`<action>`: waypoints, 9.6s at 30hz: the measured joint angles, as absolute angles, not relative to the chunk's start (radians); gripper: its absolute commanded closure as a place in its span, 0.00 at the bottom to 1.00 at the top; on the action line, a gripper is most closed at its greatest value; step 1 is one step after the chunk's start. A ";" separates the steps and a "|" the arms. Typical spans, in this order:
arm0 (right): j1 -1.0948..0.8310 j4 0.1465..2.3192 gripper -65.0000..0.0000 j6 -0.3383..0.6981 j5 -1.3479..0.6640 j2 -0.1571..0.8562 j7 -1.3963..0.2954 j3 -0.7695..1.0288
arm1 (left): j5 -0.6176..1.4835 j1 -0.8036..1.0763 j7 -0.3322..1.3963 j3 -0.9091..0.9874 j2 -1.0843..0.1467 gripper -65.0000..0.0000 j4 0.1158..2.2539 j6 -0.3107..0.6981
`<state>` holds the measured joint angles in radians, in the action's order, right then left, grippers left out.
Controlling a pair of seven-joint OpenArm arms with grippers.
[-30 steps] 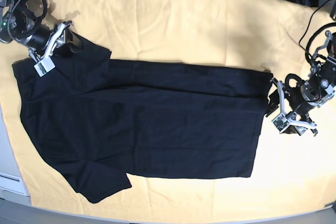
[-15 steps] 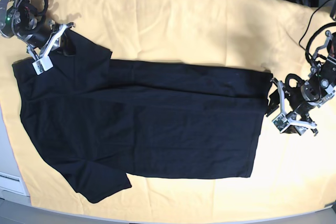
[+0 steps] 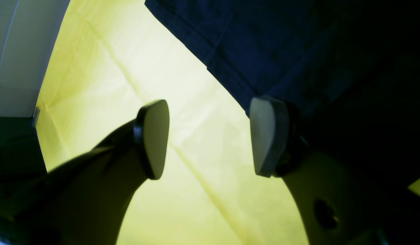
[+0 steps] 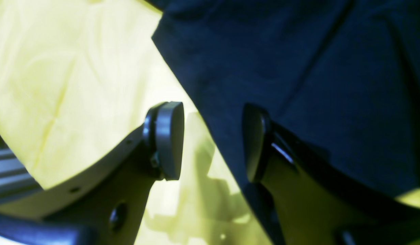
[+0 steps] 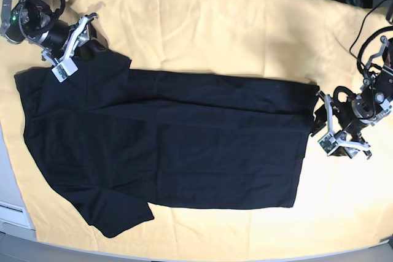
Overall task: Fold the T-shirt properly
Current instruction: 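Grasp the shoulder section with the right gripper and drag it inward, then lay the shoulder section onto the shirt body and release the right gripper, then move both grippers to the shirt's two ends along its folded edge, then grasp the folded edge at both ends with both grippers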
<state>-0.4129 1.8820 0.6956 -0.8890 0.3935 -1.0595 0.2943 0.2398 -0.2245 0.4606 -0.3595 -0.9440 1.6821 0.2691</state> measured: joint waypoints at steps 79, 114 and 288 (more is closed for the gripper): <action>0.327 1.497 1.00 0.674 -0.500 0.448 -0.738 -0.173 | 0.240 -0.224 0.468 -0.360 -0.944 0.42 1.682 0.277; 0.501 1.254 0.45 0.219 -0.191 0.442 -0.811 -0.168 | 0.247 -0.224 0.462 -0.360 -0.944 0.42 1.682 0.276; -0.149 1.544 0.63 0.696 -1.099 0.693 -1.264 0.345 | 0.175 -0.131 0.516 -0.358 -0.914 1.00 1.754 0.688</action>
